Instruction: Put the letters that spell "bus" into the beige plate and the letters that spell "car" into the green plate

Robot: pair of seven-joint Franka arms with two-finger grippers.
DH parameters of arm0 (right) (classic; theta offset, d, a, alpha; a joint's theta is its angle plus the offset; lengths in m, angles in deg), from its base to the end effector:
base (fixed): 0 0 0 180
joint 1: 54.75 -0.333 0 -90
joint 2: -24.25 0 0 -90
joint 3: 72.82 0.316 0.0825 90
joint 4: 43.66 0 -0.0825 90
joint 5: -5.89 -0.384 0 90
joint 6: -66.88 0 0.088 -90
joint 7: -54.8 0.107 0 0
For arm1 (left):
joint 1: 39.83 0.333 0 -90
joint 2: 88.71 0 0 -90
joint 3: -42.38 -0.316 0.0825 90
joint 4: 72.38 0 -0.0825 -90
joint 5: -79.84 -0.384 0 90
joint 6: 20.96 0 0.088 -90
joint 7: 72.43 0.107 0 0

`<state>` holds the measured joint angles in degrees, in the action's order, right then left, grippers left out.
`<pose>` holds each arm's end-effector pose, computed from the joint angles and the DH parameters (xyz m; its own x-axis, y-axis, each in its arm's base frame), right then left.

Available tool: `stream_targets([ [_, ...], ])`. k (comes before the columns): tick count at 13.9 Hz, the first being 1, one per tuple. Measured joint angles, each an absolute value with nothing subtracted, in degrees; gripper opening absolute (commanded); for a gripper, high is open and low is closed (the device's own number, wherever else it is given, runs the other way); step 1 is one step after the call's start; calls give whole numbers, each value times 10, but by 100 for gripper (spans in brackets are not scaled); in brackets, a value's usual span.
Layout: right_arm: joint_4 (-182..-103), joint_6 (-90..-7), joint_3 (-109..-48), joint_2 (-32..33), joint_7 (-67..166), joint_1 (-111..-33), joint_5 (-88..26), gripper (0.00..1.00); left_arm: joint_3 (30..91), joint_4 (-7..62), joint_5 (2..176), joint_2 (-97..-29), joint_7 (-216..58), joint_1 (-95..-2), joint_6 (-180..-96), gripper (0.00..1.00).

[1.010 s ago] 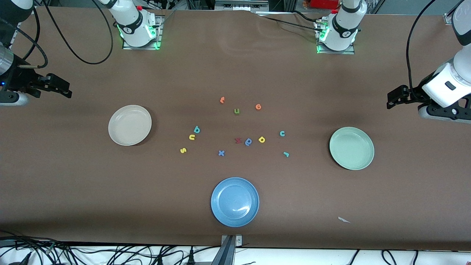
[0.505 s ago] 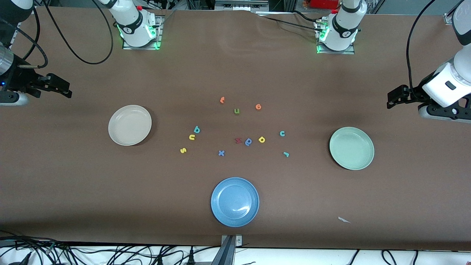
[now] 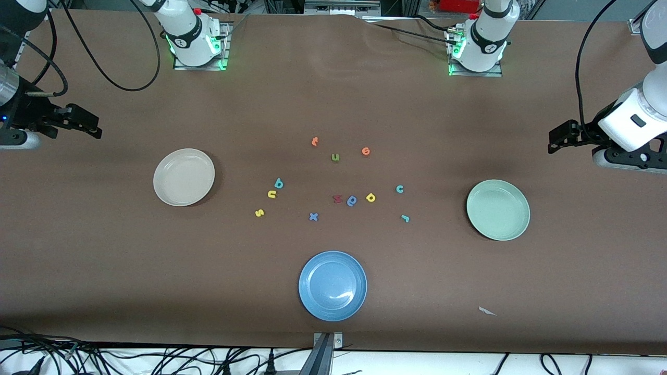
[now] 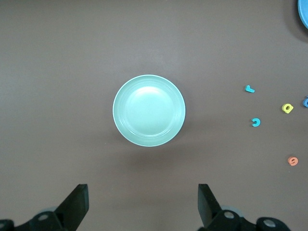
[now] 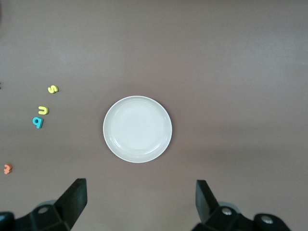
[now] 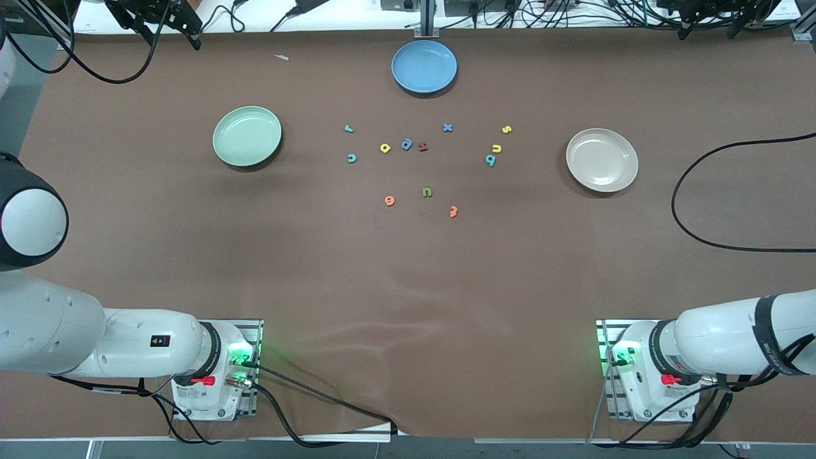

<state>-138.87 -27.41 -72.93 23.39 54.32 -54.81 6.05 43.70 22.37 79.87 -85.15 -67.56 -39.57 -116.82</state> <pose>0.5624 -0.0008 0.5795 0.9995 0.0077 -0.0311 0.0078 -1.0000 0.0025 0.5771 -0.0104 0.5587 0.9937 -0.1033 -0.0424 -0.1031 -0.9947 0.0056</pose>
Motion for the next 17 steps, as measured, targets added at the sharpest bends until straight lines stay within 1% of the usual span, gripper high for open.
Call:
stream_targets([
  [17,-1380,-274,-730,226,542,-548,61,100,437,224,799,-852,-676,-396,-1168,100],
])
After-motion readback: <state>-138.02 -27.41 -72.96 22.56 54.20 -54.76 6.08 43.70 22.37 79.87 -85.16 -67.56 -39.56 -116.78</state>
